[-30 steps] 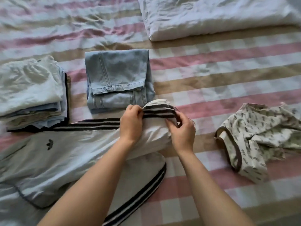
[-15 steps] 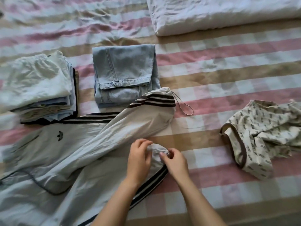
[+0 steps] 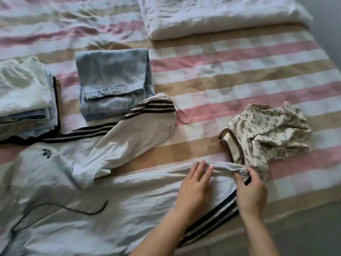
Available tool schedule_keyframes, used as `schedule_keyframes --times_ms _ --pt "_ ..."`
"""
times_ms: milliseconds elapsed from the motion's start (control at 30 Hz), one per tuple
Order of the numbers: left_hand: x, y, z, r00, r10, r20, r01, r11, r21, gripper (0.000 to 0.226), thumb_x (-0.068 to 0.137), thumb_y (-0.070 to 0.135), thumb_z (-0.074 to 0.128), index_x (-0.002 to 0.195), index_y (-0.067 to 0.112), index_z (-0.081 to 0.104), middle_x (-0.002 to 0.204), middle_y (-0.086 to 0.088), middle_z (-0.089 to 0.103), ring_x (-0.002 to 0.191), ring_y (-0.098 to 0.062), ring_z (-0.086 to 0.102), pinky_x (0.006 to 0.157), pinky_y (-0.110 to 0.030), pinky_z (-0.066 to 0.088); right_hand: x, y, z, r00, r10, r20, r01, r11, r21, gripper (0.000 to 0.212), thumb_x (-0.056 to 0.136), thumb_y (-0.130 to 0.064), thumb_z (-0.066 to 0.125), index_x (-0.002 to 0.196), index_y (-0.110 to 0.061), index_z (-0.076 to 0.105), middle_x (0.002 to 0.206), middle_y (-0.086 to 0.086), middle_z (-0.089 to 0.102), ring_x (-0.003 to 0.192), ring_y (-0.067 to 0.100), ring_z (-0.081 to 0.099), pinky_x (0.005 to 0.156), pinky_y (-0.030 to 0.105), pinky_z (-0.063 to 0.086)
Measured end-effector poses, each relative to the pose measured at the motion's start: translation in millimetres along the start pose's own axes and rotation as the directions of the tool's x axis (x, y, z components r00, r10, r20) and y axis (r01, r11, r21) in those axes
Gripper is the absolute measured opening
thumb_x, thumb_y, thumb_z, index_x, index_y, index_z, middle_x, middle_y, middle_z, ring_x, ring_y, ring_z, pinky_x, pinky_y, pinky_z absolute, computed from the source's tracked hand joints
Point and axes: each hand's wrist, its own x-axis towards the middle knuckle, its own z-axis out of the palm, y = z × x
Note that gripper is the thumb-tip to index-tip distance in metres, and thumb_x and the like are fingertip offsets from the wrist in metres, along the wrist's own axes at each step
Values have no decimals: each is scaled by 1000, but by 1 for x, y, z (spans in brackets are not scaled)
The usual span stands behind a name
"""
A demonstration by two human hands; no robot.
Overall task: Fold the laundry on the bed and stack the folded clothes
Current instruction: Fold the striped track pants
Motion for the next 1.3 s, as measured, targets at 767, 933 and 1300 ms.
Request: schedule_keyframes --times_ms 767,933,1300 --pt "14 -62 -33 908 -158 -388 225 965 134 26 72 6 66 98 11 65 105 -8 62 101 -25 47 96 -47 39 -6 22 26 979 -201 -47 193 972 -130 23 77 -1 67 97 0 56 101 22 53 92 37 49 73 40 44" --pt "-16 -93 -99 813 -170 -557 193 981 -18 28 75 -3 59 101 6 65 103 -10 62 97 -31 56 88 -40 46 -7 -66 68 878 -444 180 434 896 92 22 82 1 60 103 -6 60 101 9 58 94 24 52 82 35 44" --pt "51 -174 -194 808 -331 -487 317 941 -114 35 83 -8 46 115 2 58 116 -14 57 109 -30 50 94 -30 36 63 -191 183 946 -200 257 150 968 202 42 93 -24 52 127 1 48 128 22 51 122 32 43 103 35 31"
